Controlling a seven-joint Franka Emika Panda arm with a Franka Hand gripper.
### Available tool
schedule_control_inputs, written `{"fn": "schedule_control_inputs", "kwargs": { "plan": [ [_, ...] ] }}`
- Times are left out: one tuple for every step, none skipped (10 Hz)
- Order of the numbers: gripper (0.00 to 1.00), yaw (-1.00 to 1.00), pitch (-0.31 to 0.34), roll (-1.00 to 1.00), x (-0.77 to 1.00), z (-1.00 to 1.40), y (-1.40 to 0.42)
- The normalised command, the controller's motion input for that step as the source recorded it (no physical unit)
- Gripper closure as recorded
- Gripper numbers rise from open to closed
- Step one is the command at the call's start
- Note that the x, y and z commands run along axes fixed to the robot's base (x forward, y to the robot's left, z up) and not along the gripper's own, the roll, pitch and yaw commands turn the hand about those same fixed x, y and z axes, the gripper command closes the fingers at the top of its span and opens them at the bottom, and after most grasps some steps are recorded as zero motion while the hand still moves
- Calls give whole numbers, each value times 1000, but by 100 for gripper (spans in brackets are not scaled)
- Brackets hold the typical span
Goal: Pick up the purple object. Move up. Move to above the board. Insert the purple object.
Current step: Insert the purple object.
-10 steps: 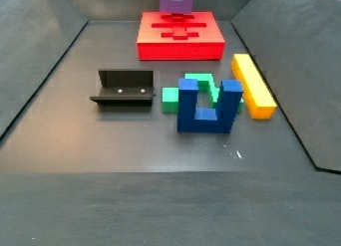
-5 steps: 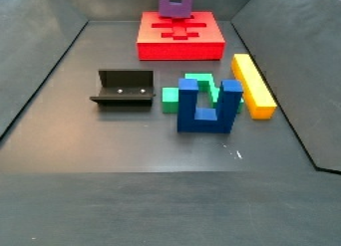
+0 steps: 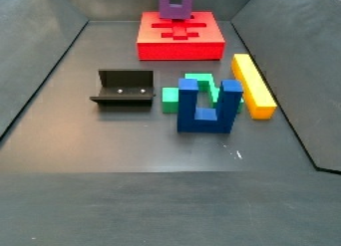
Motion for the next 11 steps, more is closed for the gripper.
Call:
{"fn": "schedule_control_inputs", "kwargs": {
  "plan": [
    [100, -11, -23, -90, -117, -183, 0],
    [100, -31, -106, -106, -420, -163, 11],
    [100, 0, -174, -70, -283, -63, 9],
    [100, 0, -140, -27, -163, -120, 11],
    [100, 43, -107, -16, -54, -151, 0],
    [100, 69, -46, 0, 0, -191, 0],
    [100, 109, -69, 0, 0, -391, 0],
    [100, 134, -99, 13, 54, -551, 0],
    [100, 109, -34, 40, 234, -566, 0],
    [100, 0, 26, 60, 443, -554, 0],
    [100, 0, 13, 69, 420, -569, 0]
  ]
}}
